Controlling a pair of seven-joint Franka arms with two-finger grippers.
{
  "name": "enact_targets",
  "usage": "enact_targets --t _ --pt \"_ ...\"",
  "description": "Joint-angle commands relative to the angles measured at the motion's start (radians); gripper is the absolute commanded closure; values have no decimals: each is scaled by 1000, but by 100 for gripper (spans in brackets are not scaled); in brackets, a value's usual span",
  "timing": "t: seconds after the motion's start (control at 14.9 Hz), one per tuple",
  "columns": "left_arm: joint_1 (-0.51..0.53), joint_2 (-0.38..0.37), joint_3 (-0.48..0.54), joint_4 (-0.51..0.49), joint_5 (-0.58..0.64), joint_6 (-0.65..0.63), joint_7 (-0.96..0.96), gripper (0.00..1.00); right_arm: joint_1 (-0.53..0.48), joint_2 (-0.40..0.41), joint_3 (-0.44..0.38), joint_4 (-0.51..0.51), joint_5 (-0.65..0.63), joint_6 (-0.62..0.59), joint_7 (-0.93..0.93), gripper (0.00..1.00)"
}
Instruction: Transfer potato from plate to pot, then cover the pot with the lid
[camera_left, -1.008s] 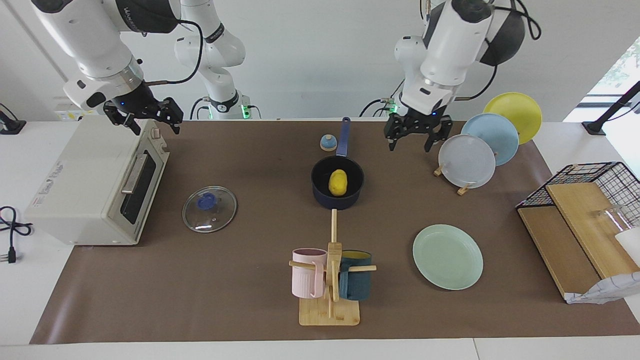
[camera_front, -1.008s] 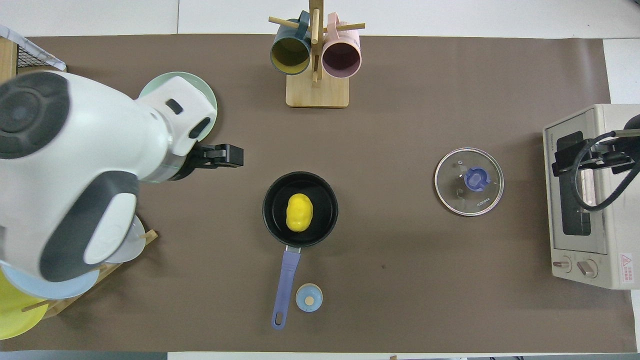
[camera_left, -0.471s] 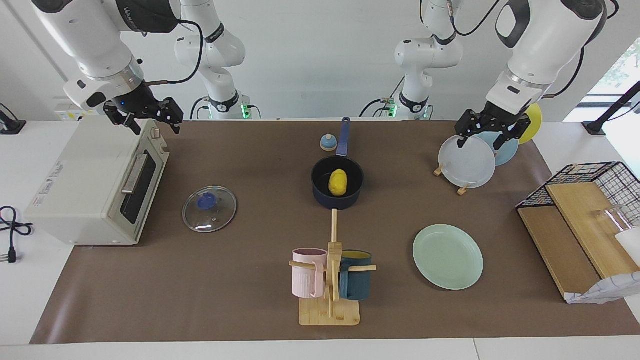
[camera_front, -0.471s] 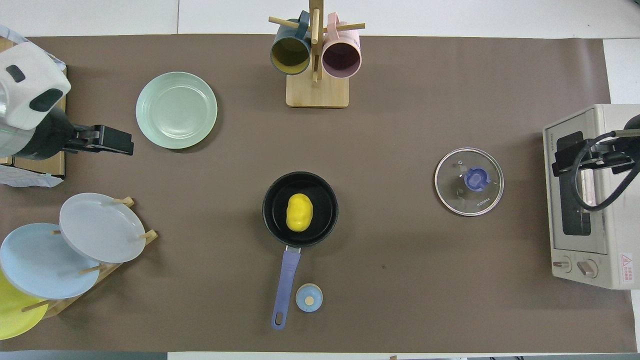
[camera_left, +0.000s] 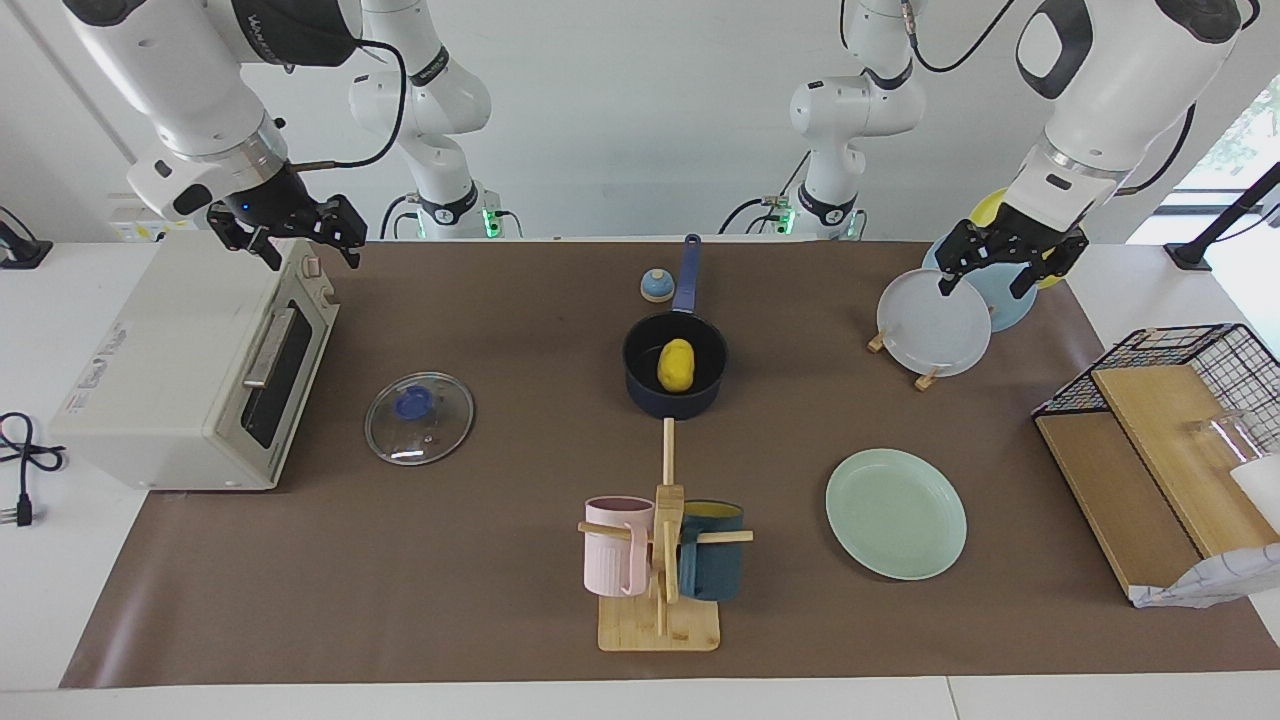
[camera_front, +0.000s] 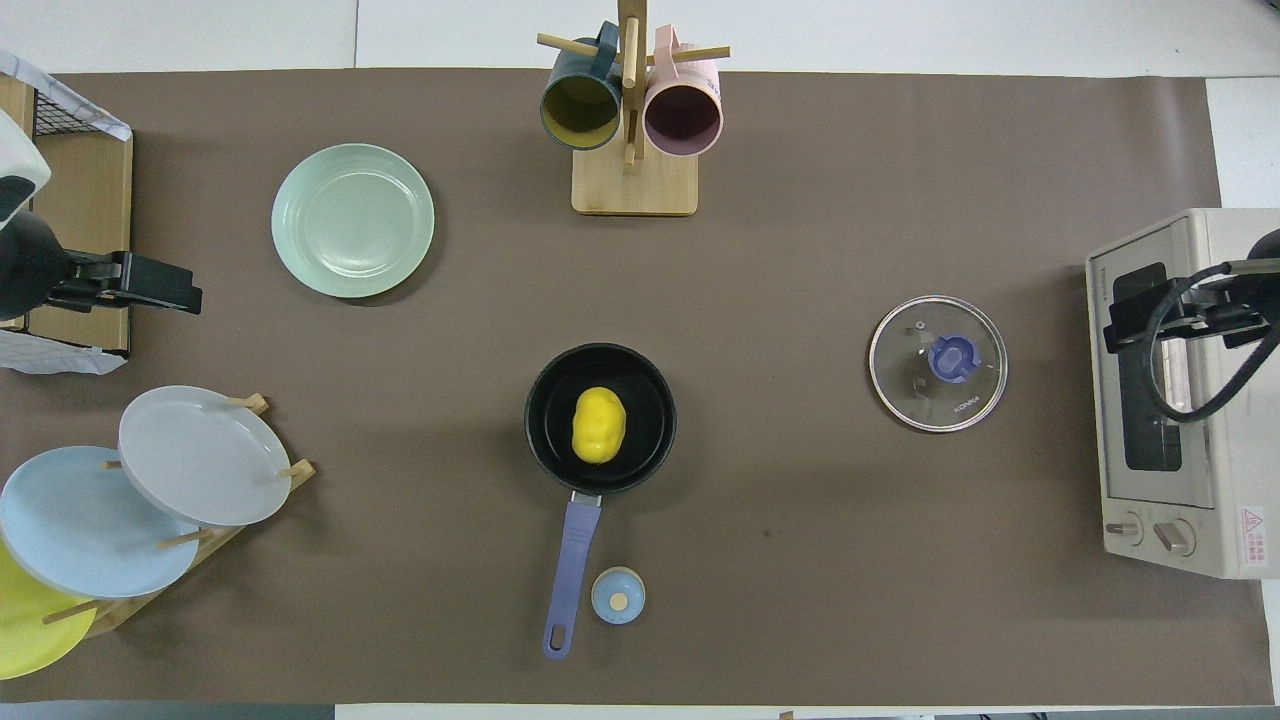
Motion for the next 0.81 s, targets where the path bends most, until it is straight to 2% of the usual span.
enact_targets --t 0.0,0.4,0.54,0.74 --pt "12 -9 -11 22 17 -55 3 0 -13 -25 7 -31 15 15 10 0" --pt "-19 -89 12 16 44 -141 -10 0 -13 -25 7 -31 15 15 10 0" --pt "-104 -79 86 18 44 -136 -56 0 -13 -25 7 -31 15 15 10 0" --pt "-123 -31 100 94 44 -137 -52 0 -13 -25 7 -31 15 15 10 0"
